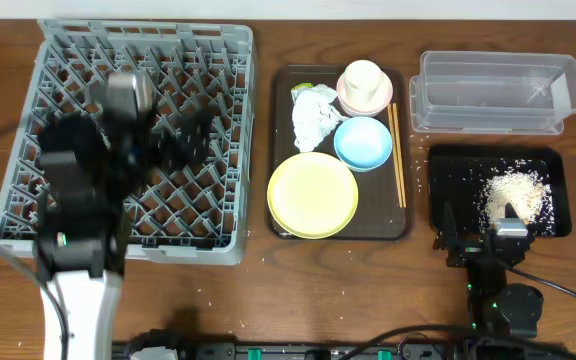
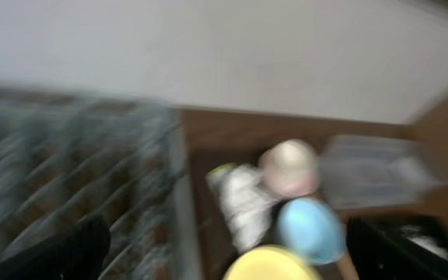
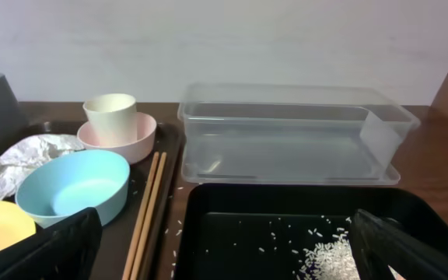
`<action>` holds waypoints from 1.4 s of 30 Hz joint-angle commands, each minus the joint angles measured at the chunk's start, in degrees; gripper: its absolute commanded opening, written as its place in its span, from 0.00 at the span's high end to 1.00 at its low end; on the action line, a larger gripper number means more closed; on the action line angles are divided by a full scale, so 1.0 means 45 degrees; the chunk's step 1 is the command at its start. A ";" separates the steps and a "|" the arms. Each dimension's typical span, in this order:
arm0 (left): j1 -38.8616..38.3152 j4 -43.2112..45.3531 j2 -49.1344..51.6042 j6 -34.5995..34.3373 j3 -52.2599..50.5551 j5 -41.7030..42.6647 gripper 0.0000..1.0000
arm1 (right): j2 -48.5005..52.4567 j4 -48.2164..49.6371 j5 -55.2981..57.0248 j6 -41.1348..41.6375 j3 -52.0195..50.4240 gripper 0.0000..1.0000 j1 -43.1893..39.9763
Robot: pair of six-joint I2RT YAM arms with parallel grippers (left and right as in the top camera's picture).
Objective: Sort waste into correct bins and load items into the dishwasher
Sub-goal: 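Move the left gripper over the crumpled white tissue on the tray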
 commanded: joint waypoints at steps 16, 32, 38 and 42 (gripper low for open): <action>-0.1001 -0.0899 0.3269 -0.0656 0.4546 0.2283 0.02 | -0.0053 -0.0058 -0.0063 -0.0131 -0.0019 0.01 0.0141; -0.5158 -0.8738 0.7014 0.2929 1.0365 -0.5051 0.02 | -0.0053 -0.0058 -0.0063 -0.0136 -0.0019 0.01 0.0141; -0.5882 -0.8582 0.7650 0.2890 1.0331 -0.4687 0.02 | -0.0053 -0.0058 -0.0063 -0.0136 -0.0019 0.01 0.0141; -0.6212 -0.7985 0.8432 0.2603 1.0331 -0.4619 0.02 | -0.0053 -0.0058 -0.0063 -0.0131 -0.0019 0.01 0.0141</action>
